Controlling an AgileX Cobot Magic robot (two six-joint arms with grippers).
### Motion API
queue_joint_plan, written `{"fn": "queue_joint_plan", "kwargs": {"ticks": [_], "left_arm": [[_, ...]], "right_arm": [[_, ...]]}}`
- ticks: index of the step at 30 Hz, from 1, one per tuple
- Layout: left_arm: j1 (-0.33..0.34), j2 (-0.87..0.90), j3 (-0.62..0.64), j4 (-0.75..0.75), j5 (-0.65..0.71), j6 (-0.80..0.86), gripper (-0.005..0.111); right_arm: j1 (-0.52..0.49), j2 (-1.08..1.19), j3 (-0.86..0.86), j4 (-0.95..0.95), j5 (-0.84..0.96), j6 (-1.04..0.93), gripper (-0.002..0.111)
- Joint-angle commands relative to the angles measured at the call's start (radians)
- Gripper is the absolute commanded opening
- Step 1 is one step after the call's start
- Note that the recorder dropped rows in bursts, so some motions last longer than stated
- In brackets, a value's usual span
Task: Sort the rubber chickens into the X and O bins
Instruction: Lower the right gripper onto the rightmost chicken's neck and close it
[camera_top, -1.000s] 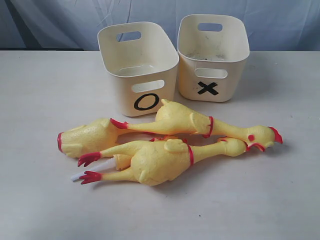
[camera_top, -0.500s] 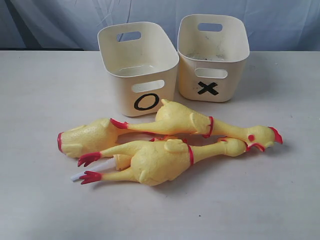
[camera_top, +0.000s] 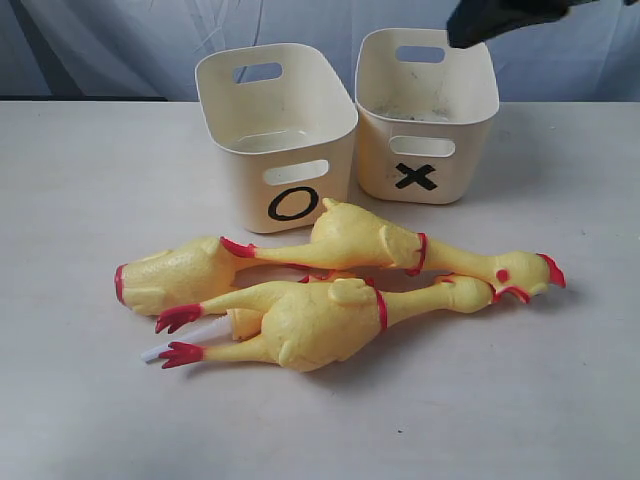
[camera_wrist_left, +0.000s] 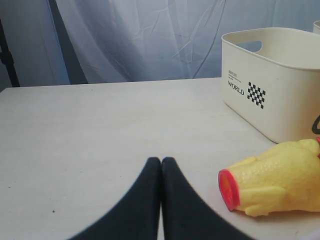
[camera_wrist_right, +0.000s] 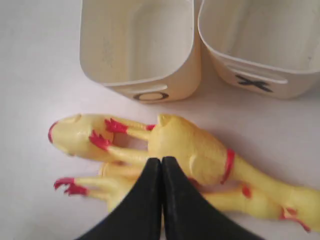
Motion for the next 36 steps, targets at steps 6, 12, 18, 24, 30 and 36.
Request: {"fn": "queue_joint_plan", "kwargs": {"ticks": [6,12,18,24,30,36], "left_arm": [[-0.006,-0.003,-0.004,0.000,-0.014,-0.002,0.000],[-0.006,-0.003,-0.004,0.000,-0.014,-0.002,0.000],[-0.006,-0.003,-0.004,0.000,-0.014,-0.002,0.000],[-0.006,-0.003,-0.004,0.000,-0.014,-0.002,0.000],[-0.006,-0.003,-0.004,0.000,-0.014,-0.002,0.000],[-0.006,-0.003,-0.004,0.000,-0.014,-0.002,0.000]], "right_arm": [[0.000,0.267,0.000,0.037,-0.068,-0.184,-0.001],[0.000,0.342,0.000,-0.082,0.109,-0.599,-0.001],[0.000,0.388,0.000,-0.346,0.126,-0.541,-0.001],[0.000,0.524,0.000,-0.306,0.126,-0.514,0.013],[0.000,0.614,0.004,-0.246,0.126,-0.593,0.064],[0.000,0.639,0.075,-0.231,0.126,-0.700,0.058]]}}
